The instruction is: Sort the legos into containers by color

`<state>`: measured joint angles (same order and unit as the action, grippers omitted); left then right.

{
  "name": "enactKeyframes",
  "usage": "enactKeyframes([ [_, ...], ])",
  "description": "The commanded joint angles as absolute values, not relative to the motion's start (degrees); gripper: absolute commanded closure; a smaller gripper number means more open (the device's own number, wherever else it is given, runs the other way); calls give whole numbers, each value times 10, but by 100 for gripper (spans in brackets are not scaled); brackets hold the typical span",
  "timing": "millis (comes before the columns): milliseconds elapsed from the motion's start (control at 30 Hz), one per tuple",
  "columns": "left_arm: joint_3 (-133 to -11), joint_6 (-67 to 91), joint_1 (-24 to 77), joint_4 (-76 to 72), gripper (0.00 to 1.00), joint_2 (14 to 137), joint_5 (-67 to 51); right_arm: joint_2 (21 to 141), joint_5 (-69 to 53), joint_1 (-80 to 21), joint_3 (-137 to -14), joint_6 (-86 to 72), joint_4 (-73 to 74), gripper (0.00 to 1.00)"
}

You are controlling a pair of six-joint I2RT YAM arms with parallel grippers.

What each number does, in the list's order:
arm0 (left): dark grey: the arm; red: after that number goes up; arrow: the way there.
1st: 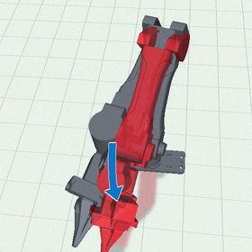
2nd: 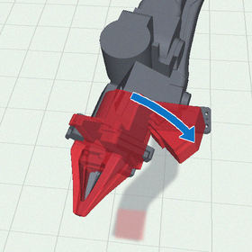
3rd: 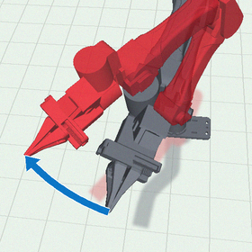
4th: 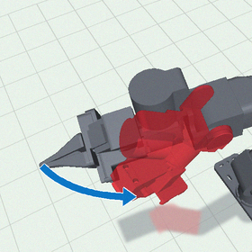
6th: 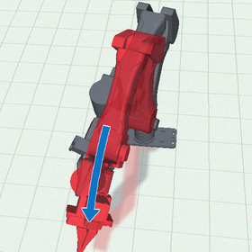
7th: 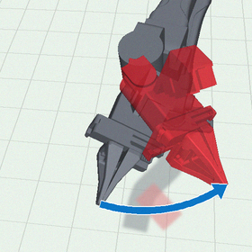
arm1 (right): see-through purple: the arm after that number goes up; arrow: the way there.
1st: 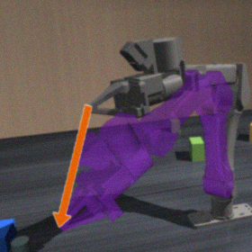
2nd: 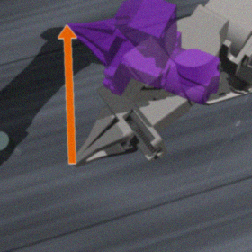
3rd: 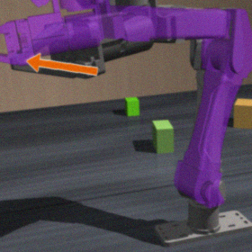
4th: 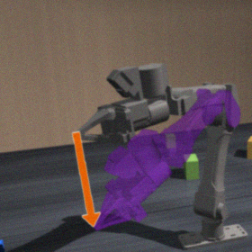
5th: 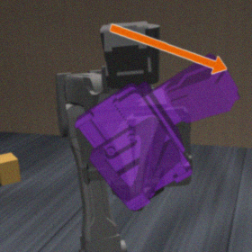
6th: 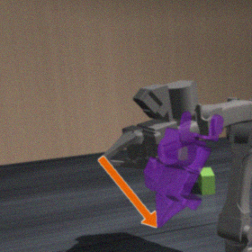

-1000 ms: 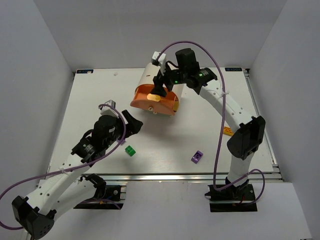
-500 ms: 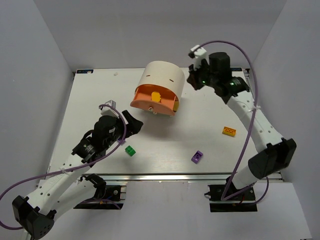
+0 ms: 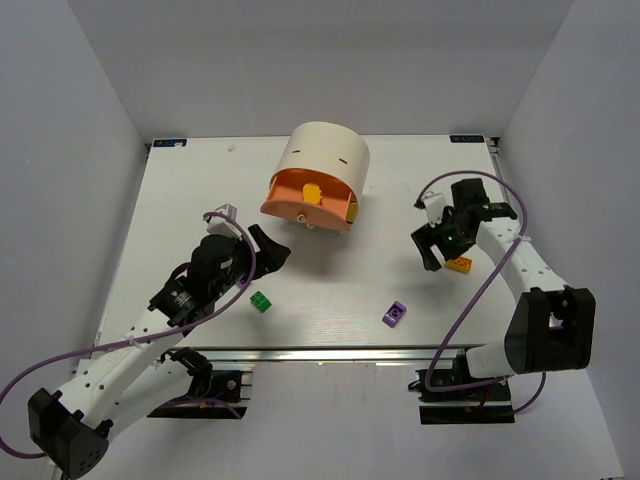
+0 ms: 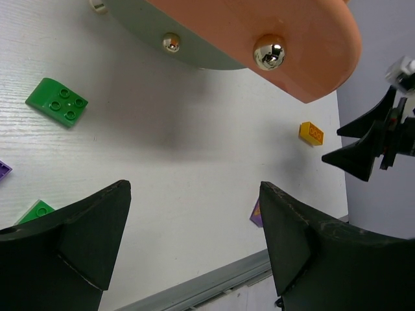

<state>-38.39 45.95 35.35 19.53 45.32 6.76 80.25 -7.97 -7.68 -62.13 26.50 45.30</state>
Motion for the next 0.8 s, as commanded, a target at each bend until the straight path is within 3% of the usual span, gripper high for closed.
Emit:
enactKeyframes([
  [0, -376, 458, 352, 174, 10, 450, 51, 776, -93, -43, -585, 454, 440, 11],
  [533, -359, 478, 357, 187, 10, 427, 66, 1012, -92, 40, -685, 570, 368, 15],
  [767, -363, 479, 357, 194, 10, 428, 69, 1051, -114, 48, -710, 600, 406, 38],
])
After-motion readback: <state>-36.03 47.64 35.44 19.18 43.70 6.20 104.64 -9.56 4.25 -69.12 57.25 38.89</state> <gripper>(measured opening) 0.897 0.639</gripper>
